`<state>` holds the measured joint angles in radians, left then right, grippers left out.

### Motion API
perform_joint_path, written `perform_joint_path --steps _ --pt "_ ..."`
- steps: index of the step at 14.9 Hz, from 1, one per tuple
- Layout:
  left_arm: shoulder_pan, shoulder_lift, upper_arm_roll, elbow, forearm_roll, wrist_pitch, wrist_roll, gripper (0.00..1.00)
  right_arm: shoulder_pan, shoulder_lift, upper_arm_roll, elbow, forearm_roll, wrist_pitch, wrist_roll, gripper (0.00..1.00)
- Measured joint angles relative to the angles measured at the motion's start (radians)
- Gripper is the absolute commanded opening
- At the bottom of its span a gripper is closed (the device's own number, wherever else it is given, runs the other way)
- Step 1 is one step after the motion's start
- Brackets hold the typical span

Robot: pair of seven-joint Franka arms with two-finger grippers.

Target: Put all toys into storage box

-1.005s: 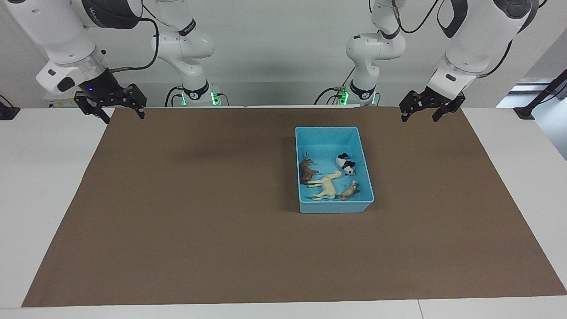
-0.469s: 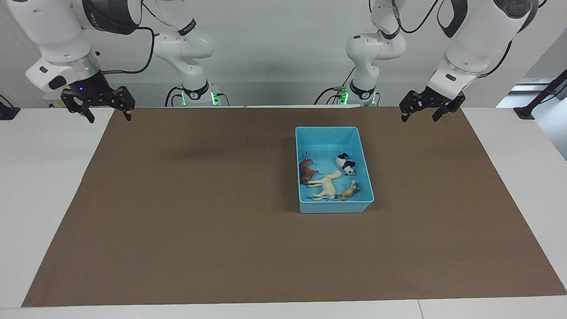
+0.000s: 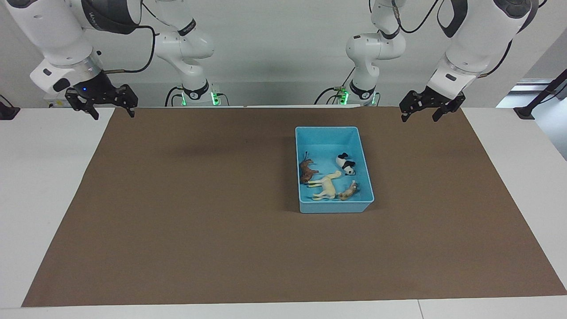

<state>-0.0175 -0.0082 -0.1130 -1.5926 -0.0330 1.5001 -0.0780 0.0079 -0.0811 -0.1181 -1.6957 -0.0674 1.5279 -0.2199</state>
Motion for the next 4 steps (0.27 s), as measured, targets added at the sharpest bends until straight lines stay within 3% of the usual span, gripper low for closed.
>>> perform_joint_path --steps 4 --pt "0.0 0.0 0.0 0.0 0.0 0.0 0.0 1.0 -0.001 -0.001 0.0 0.004 0.005 -0.006 0.0 1.0"
